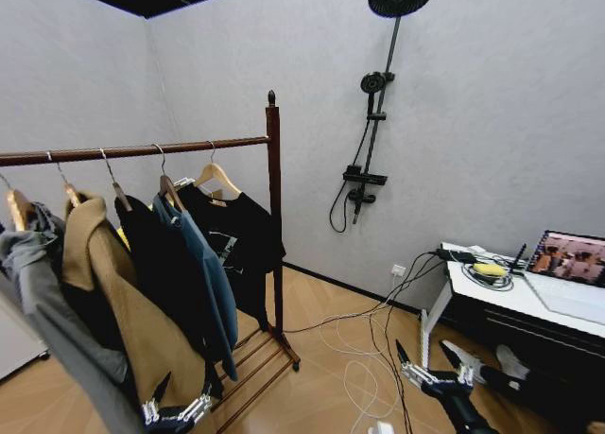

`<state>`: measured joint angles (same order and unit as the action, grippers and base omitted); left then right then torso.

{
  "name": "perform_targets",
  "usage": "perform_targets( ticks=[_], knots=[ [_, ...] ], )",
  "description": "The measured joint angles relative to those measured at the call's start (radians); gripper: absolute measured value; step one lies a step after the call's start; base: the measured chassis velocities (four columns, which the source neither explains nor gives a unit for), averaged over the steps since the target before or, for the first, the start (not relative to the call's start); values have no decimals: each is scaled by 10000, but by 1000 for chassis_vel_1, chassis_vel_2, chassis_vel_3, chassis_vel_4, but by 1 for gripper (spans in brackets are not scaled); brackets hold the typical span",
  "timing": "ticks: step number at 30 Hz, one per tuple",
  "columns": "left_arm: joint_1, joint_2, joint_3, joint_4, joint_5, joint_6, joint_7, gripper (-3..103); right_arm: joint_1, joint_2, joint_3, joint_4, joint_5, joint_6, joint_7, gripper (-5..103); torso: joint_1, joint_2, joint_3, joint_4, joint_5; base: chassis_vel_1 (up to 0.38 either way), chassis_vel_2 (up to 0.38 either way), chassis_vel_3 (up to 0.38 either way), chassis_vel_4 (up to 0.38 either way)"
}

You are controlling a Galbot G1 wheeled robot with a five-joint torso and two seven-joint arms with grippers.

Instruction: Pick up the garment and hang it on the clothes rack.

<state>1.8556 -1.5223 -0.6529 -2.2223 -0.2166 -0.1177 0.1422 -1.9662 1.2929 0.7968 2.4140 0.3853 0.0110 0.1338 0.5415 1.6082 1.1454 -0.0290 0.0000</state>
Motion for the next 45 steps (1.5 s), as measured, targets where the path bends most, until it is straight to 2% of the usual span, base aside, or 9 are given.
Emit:
perform_targets(
  ticks=[10, 41, 45],
  knots=[
    [2, -1, -1, 0, 0, 0, 0, 100, -1, 0, -1, 0, 1, -1, 0, 100, -14, 9, -4, -1, 0, 142, -142, -143, 135],
    [0, 0, 1, 0, 0, 0, 0, 100, 0, 0, -1, 0, 1, -1, 0, 100, -3, 2, -1, -6, 0, -62, -51, -46, -66],
    [1, 0, 0, 0, 0, 0, 0, 100, 0, 0, -1, 0, 1, -1, 0, 100, -3, 2, -1, 1, 0, 0, 0, 0, 0]
  ],
)
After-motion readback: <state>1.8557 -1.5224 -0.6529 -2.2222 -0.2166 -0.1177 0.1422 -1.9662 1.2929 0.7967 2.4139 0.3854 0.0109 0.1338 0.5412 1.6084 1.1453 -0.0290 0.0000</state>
